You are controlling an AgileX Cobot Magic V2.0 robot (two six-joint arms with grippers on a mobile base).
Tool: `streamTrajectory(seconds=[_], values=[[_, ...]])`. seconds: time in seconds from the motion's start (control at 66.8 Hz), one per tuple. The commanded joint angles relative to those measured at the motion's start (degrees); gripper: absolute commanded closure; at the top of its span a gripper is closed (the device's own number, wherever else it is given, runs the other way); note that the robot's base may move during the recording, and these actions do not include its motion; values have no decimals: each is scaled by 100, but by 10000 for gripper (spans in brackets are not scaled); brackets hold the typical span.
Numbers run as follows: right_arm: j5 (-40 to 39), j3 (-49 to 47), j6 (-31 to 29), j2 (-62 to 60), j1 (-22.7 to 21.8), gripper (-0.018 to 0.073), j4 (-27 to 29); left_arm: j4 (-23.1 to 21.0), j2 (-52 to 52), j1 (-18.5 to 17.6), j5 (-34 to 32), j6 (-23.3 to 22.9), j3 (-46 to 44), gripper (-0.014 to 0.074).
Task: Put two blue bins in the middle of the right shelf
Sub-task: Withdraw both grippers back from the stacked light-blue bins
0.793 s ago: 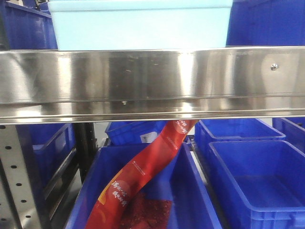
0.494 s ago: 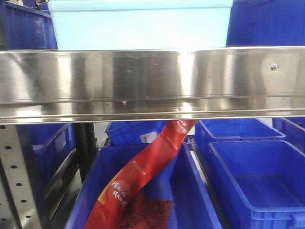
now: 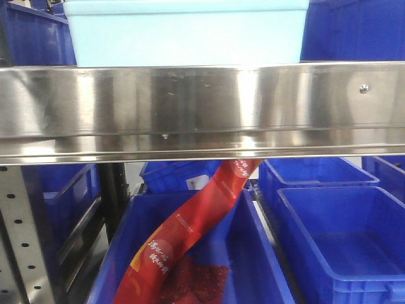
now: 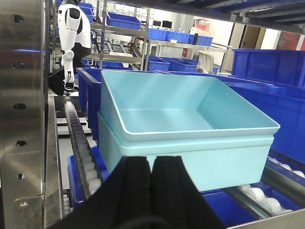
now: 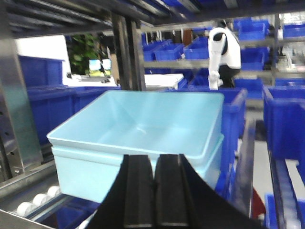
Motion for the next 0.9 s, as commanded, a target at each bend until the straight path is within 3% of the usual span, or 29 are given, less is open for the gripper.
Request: streamTrajectory(seconds=[0.0, 0.135, 0.284, 0.404, 0.659, 0.883], values=[[-587, 349, -749, -199, -296, 726, 416, 29, -35, -32, -100, 15, -9, 707], [-743, 1180, -1834, -832, -1013, 726, 1515, 29, -35, -32, -100, 15, -9, 707], [-665, 1975, -1917, -1538, -1691, 726, 1792, 29, -35, -32, -100, 15, -9, 707], [-99, 2585, -1917, -2097, -2047, 726, 1908, 29, -35, -32, -100, 15, -9, 707], [-160, 3390, -2035, -3114, -2235, 726, 1913, 29, -35, -32, -100, 15, -9, 707], [-35, 3508, -2204, -3187, -2235, 726, 2001, 29, -35, -32, -100, 15, -9, 707]])
